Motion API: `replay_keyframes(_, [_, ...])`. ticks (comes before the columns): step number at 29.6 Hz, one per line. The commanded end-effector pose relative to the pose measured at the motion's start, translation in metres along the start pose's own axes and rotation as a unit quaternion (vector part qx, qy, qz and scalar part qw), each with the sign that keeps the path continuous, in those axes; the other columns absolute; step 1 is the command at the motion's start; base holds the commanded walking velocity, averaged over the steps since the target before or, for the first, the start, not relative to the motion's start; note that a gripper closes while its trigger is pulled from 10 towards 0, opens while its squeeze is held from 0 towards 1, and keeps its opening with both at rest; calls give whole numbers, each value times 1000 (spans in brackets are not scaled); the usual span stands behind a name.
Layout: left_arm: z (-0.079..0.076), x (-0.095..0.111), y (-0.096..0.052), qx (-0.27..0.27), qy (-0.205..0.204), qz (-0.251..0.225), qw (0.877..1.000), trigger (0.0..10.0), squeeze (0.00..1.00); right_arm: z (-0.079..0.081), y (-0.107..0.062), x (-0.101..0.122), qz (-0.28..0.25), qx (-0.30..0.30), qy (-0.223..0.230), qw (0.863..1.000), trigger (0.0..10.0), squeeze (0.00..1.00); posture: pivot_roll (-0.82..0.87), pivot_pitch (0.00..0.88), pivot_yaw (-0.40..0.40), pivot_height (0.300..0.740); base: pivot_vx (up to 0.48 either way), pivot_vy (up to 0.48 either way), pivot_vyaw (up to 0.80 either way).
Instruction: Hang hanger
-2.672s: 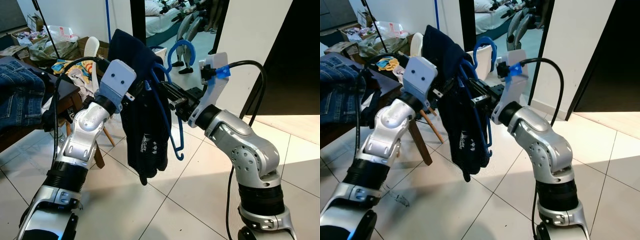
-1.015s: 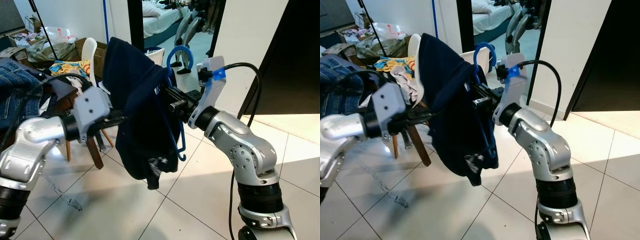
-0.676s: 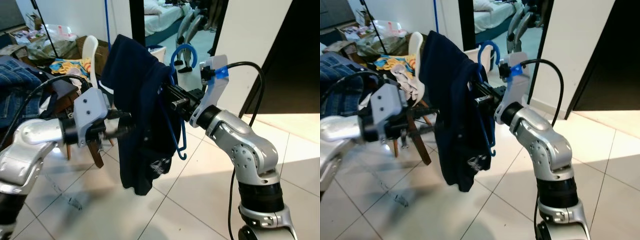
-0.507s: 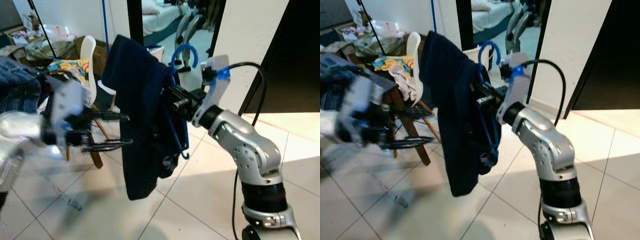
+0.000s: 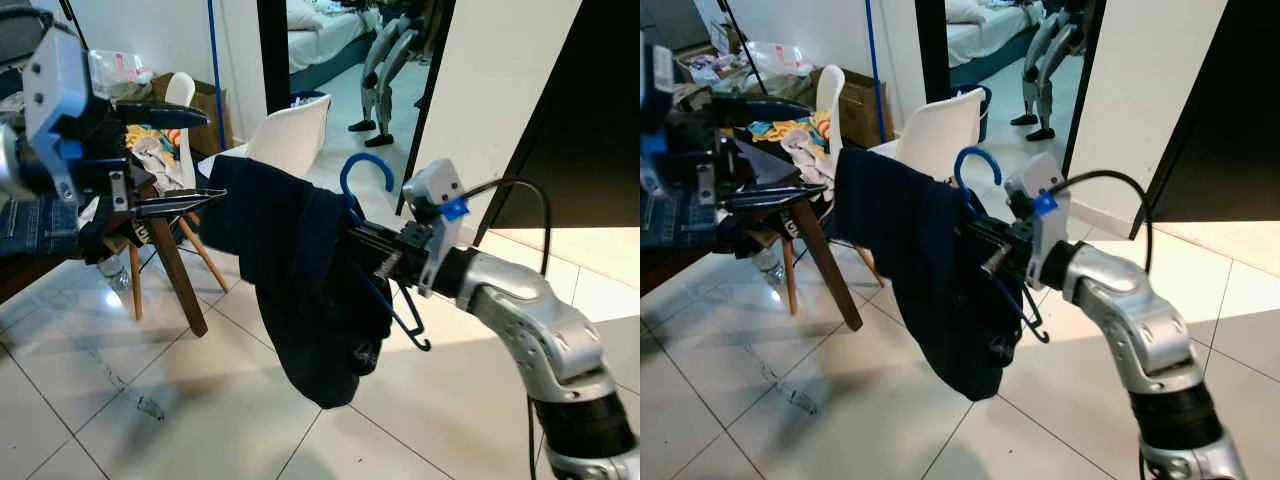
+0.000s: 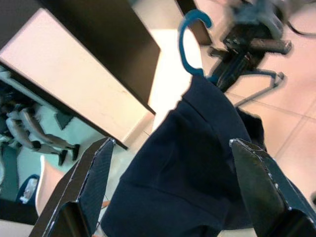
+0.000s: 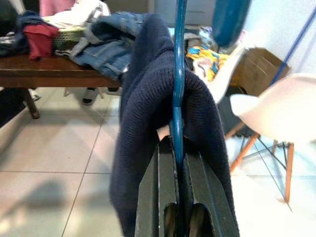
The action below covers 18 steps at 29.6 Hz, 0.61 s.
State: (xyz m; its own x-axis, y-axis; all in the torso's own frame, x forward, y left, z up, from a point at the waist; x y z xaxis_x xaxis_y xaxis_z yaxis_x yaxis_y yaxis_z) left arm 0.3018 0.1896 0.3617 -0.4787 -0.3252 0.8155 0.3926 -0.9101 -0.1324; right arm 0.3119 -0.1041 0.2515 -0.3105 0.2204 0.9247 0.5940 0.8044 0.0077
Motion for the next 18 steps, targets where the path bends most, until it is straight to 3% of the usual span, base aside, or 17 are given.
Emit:
replay_keyframes(1, [-5, -11, -1, -47, 16, 70, 996, 10000, 1000, 14, 2, 17, -40, 41, -32, 998, 0, 0, 59, 71, 45, 740, 0, 0, 0])
replay_keyframes(2, [-5, -11, -1, -47, 16, 70, 996, 10000, 1000, 14, 2, 17, -40, 41, -32, 998, 0, 0, 59, 71, 45, 740, 0, 0, 0])
replay_keyframes(3, [-5, -17, 1, -63, 23, 94, 993, 10000, 0, 18, 3, 19, -45, 51, -36, 997, 0, 0, 59, 69, 46, 740, 0, 0, 0])
replay_keyframes(9, [-14, -34, 16, -129, 37, 131, 982, 10000, 0, 35, 9, 27, -60, 94, -49, 993, 0, 0, 61, 65, 51, 740, 0, 0, 0])
replay_keyframes(17, [-18, -45, 30, -174, 40, 148, 973, 10000, 0, 49, 12, 28, -64, 129, -58, 988, 0, 0, 49, 60, 58, 740, 0, 0, 0])
replay_keyframes(18, [-19, -47, 30, -181, 38, 154, 971, 9176, 0, 51, 12, 28, -64, 132, -58, 988, 0, 0, 48, 60, 60, 740, 0, 0, 0])
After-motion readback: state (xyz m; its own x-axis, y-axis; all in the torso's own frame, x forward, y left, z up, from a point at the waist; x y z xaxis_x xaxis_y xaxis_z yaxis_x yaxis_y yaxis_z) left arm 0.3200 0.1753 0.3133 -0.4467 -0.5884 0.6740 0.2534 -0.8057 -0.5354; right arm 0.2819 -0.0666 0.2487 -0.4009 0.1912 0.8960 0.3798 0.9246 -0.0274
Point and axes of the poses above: a point about 5 cm out from each wrist's last joint towards the gripper, its own y axis pointing out of the wrist towards the gripper, its own x axis along the axis of the wrist's last joint, z = x × y, the point moved 3 cm from there along y, pointing out of the wrist towards the gripper, and after that the axes turned 11 degrees about -y, right-handed, at the moved point
